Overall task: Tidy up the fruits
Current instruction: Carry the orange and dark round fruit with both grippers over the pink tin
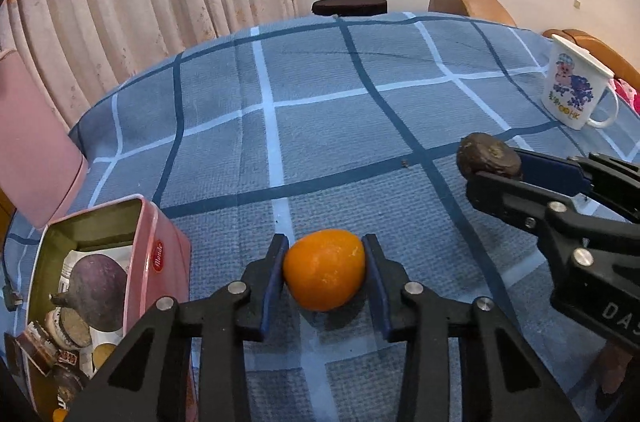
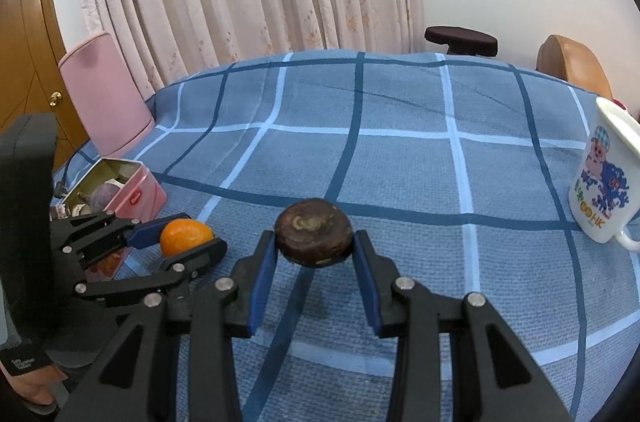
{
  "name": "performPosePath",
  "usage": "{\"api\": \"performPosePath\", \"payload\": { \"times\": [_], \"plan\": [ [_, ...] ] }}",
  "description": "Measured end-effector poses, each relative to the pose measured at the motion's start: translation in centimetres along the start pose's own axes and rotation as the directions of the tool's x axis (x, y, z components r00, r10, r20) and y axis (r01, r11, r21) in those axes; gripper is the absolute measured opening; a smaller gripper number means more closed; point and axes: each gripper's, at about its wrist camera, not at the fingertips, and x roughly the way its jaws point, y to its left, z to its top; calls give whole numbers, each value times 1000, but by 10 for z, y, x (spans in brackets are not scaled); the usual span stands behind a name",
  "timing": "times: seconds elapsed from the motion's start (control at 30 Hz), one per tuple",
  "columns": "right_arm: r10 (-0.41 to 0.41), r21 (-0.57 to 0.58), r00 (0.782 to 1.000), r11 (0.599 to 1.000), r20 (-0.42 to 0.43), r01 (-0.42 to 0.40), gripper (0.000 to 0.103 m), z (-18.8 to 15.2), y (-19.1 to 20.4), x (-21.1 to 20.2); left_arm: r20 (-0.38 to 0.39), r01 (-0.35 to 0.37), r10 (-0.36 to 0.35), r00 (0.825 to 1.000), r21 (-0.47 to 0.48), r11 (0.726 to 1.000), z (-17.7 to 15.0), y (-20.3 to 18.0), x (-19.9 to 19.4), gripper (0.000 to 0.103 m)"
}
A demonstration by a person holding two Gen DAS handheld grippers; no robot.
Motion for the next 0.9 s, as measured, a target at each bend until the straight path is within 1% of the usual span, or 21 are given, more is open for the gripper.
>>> {"api": "performPosePath", "payload": {
  "times": [0.37,0.6,0.9],
  "plan": [
    [-4,-9,999,1000,34,4,41,-1,1,-6,90,5,-4,996,-10,1000,-3,-1,-20,39],
    [-14,-37,996,999,88,17,41,-2,7,-15,155,15,-7,988,-55,998,-5,7,-33,39],
    [-35,-74,986,996,164,48,41,-4,14,-28,214,26,-7,977,-86,996,-10,12,-46,39]
  ]
}}
